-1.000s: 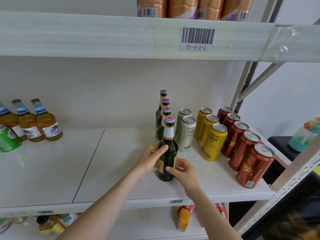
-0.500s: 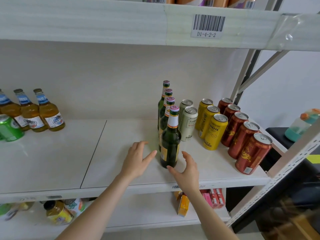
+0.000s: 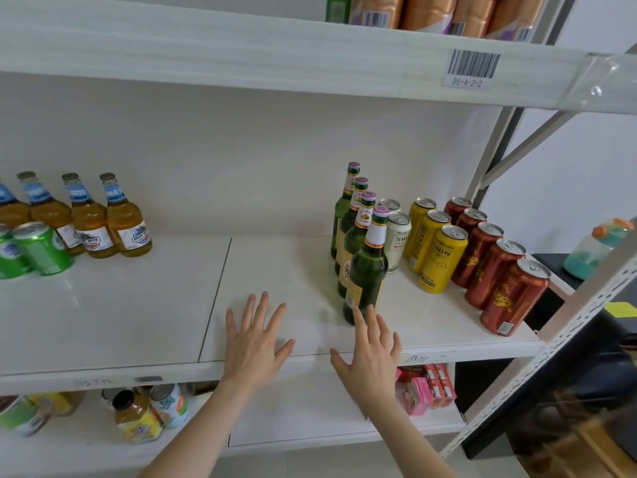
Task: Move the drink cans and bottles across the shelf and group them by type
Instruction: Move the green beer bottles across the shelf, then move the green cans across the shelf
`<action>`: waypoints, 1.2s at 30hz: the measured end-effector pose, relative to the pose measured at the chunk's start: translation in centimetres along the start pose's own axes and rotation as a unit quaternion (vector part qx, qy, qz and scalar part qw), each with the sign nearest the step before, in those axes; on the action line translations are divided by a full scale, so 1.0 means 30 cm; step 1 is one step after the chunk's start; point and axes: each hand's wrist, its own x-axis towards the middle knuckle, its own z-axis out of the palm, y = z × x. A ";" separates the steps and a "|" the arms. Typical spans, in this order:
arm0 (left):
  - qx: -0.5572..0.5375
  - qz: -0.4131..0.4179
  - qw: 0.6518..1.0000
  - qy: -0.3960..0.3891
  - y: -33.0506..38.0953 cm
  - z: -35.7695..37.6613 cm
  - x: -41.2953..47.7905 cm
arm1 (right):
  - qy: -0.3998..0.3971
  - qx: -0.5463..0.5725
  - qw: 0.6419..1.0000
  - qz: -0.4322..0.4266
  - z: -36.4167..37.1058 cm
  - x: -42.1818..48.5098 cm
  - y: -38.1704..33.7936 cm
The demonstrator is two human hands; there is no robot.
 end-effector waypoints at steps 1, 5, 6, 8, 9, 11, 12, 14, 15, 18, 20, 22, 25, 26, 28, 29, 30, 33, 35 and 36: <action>0.004 0.004 1.000 0.000 -0.025 -0.007 -0.017 | 0.003 -0.001 1.000 -0.006 0.000 -0.011 -0.031; 0.029 0.020 0.999 0.005 -0.151 -0.039 -0.086 | -0.003 -0.017 1.000 -0.018 0.023 -0.059 -0.166; 0.037 0.020 0.999 0.002 -0.189 -0.048 -0.105 | -0.010 -0.021 1.000 -0.019 0.034 -0.073 -0.202; 0.044 0.019 0.999 -0.002 -0.272 -0.062 -0.148 | -0.021 -0.028 0.999 -0.018 0.058 -0.101 -0.282; 0.045 0.020 0.999 -0.005 -0.317 -0.069 -0.171 | -0.026 -0.030 0.999 -0.018 0.070 -0.117 -0.326; 0.056 0.022 0.998 -0.011 -0.408 -0.079 -0.210 | -0.028 -0.031 0.999 -0.021 0.090 -0.149 -0.416; 0.059 0.019 0.998 -0.014 -0.452 -0.085 -0.227 | -0.028 -0.031 0.999 -0.022 0.100 -0.162 -0.460; 0.056 0.013 0.998 -0.015 -0.532 -0.105 -0.258 | -0.030 -0.027 0.999 -0.022 0.118 -0.179 -0.545; 0.053 0.011 0.998 -0.014 -0.572 -0.116 -0.278 | -0.031 -0.026 0.999 -0.024 0.127 -0.187 -0.589; 0.052 0.005 0.998 -0.022 -0.665 -0.138 -0.325 | -0.042 -0.025 0.998 -0.034 0.154 -0.203 -0.694; 0.065 -0.004 0.997 -0.030 -0.727 -0.146 -0.344 | -0.048 -0.023 0.998 -0.041 0.173 -0.201 -0.764; 0.066 -0.014 0.997 -0.029 -0.794 -0.155 -0.355 | -0.053 -0.020 0.997 -0.049 0.193 -0.190 -0.834; 0.059 -0.027 0.998 -0.026 -0.897 -0.159 -0.364 | -0.061 -0.019 0.996 -0.063 0.232 -0.162 -0.933; 0.061 -0.029 0.997 -0.028 -0.934 -0.157 -0.364 | -0.063 -0.019 0.996 -0.065 0.246 -0.151 -0.968; 0.062 -0.033 0.997 -0.026 -1.006 -0.152 -0.357 | -0.060 -0.022 0.996 -0.067 0.272 -0.124 -1.037; 0.061 -0.034 0.997 -0.022 -1.044 -0.150 -0.354 | -0.058 -0.023 0.996 -0.067 0.287 -0.112 -1.070; 0.060 -0.035 0.997 -0.020 -1.083 -0.149 -0.350 | -0.054 -0.019 0.996 -0.067 0.302 -0.101 -1.106; 0.059 -0.045 0.997 -0.019 -1.195 -0.141 -0.343 | -0.051 -0.014 0.996 -0.069 0.346 -0.072 -1.200; 0.058 -0.049 0.997 -0.013 -1.281 -0.145 -0.336 | -0.051 -0.016 0.996 -0.072 0.382 -0.051 -1.278; 0.059 -0.052 0.997 -0.014 -1.306 -0.146 -0.328 | -0.051 -0.016 0.996 -0.073 0.388 -0.042 -1.298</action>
